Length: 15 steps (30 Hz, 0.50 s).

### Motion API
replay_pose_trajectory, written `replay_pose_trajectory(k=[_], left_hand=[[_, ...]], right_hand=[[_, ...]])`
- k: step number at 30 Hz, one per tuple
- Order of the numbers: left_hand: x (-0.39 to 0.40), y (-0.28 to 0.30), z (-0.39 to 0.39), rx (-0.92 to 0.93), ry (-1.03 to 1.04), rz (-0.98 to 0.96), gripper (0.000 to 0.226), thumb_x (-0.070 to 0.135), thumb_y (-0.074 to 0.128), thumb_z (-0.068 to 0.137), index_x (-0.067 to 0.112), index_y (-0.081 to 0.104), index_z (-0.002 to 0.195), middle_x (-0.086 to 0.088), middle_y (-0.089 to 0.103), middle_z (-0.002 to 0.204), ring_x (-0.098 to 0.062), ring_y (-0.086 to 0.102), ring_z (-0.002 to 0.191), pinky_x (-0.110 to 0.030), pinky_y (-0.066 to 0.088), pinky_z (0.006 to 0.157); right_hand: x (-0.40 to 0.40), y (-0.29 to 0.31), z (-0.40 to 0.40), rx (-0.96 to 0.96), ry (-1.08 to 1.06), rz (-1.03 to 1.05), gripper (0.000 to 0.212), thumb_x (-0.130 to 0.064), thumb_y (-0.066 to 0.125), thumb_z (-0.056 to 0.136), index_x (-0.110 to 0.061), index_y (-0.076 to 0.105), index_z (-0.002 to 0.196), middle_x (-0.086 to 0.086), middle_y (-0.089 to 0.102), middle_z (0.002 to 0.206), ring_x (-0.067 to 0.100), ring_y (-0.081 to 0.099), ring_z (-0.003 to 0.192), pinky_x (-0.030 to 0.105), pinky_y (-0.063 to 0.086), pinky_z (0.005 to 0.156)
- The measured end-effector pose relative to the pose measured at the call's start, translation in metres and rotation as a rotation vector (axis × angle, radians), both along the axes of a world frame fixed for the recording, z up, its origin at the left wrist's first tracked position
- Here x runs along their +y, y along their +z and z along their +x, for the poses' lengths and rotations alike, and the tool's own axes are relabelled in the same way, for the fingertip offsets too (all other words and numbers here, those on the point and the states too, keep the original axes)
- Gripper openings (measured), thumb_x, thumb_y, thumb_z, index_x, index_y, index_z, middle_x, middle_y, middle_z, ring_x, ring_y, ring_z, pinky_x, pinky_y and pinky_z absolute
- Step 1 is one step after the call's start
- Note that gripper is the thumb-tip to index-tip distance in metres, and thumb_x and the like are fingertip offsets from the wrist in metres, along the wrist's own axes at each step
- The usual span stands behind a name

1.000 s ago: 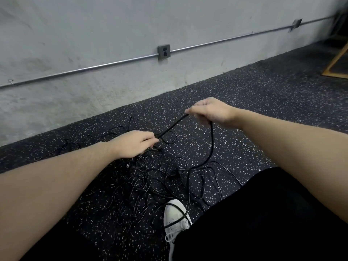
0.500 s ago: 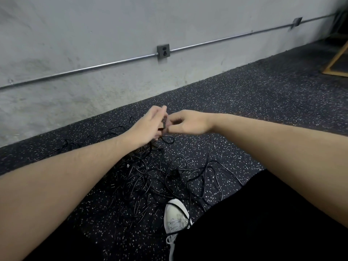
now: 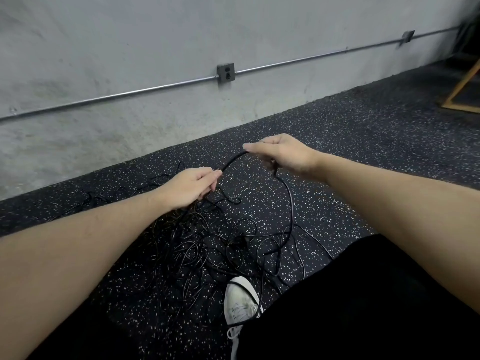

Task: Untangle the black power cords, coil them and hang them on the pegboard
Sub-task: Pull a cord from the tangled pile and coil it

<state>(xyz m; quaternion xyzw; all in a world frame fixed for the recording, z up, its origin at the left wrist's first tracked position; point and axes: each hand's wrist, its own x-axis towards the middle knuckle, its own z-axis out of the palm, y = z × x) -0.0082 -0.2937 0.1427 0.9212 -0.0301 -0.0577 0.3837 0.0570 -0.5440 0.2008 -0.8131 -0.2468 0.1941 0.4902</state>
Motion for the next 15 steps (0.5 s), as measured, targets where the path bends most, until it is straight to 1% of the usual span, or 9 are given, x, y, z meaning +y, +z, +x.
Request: replay_pose_trajectory(k=[2,3,4,5,7,9,11,13,15], left_hand=[[-0.005,0.001,0.000,0.001,0.039,-0.026,0.047,0.051,0.043,0.105,0.017,0.060,0.079,0.006,0.045,0.058,-0.016,0.043,0.058,-0.033,0.042,0.065],[-0.007,0.002,0.001,-0.002,0.059,-0.012,0.046,0.052,0.044,0.105,0.017,0.060,0.080,0.007,0.042,0.055,-0.016,0.039,0.053,-0.030,0.039,0.059],[-0.011,0.004,0.002,-0.014,0.079,0.010,0.044,0.053,0.044,0.104,0.018,0.060,0.084,0.009,0.040,0.051,-0.015,0.035,0.049,-0.029,0.034,0.053],[-0.014,0.006,0.004,-0.033,0.101,0.022,0.039,0.054,0.045,0.104,0.020,0.059,0.089,0.009,0.040,0.051,-0.013,0.033,0.046,-0.028,0.030,0.049],[-0.022,0.010,0.009,-0.063,0.154,0.043,0.029,0.056,0.046,0.103,0.028,0.054,0.099,0.008,0.046,0.055,-0.013,0.036,0.048,-0.029,0.030,0.049],[-0.028,0.015,0.014,-0.060,0.192,0.016,0.030,0.060,0.042,0.103,0.032,0.050,0.108,0.004,0.052,0.064,-0.014,0.039,0.049,-0.032,0.034,0.054],[-0.034,0.019,0.015,-0.043,0.189,-0.055,0.038,0.063,0.035,0.103,0.030,0.048,0.118,0.002,0.051,0.069,-0.014,0.039,0.051,-0.034,0.036,0.056],[-0.038,0.024,0.011,-0.015,0.165,-0.113,0.047,0.065,0.025,0.104,0.027,0.047,0.120,0.004,0.048,0.069,-0.013,0.041,0.055,-0.034,0.039,0.057],[-0.040,0.025,0.005,0.050,0.099,-0.184,0.054,0.066,0.018,0.104,0.024,0.049,0.116,0.002,0.049,0.068,-0.016,0.044,0.059,-0.035,0.041,0.061]], right_hand=[[-0.004,-0.006,0.006,-0.074,-0.030,-0.073,0.027,-0.034,0.062,0.100,-0.011,0.059,0.086,-0.001,0.059,0.075,0.012,0.054,0.064,0.032,0.047,0.073],[-0.006,-0.010,0.008,-0.065,-0.031,-0.111,0.010,-0.019,0.058,0.102,-0.011,0.061,0.099,0.001,0.064,0.086,0.013,0.058,0.071,0.037,0.050,0.076],[-0.006,-0.012,0.009,-0.035,-0.027,-0.139,0.016,-0.004,0.051,0.100,-0.012,0.060,0.111,0.004,0.066,0.097,0.017,0.061,0.079,0.043,0.052,0.082],[-0.005,-0.014,0.009,-0.010,-0.013,-0.165,0.034,0.006,0.044,0.096,-0.015,0.057,0.120,0.005,0.067,0.105,0.021,0.062,0.087,0.047,0.052,0.086],[0.002,-0.014,0.004,-0.032,0.030,-0.204,0.043,0.005,0.043,0.094,-0.018,0.056,0.129,0.003,0.070,0.113,0.025,0.064,0.100,0.051,0.049,0.096],[0.016,-0.010,-0.002,-0.136,0.088,-0.252,0.039,-0.009,0.050,0.099,-0.020,0.056,0.135,-0.002,0.067,0.122,0.020,0.063,0.113,0.041,0.047,0.105],[0.029,-0.004,-0.008,-0.269,0.157,-0.353,0.035,-0.021,0.055,0.100,-0.021,0.059,0.134,-0.006,0.066,0.118,0.012,0.062,0.101,0.030,0.048,0.091],[0.037,-0.002,-0.009,-0.338,0.223,-0.426,0.020,-0.033,0.062,0.098,-0.020,0.064,0.112,-0.007,0.065,0.093,0.009,0.057,0.075,0.027,0.045,0.069],[0.038,0.000,-0.010,-0.338,0.270,-0.464,0.029,-0.045,0.067,0.094,-0.019,0.056,0.087,-0.008,0.056,0.073,0.008,0.048,0.061,0.023,0.039,0.059]])
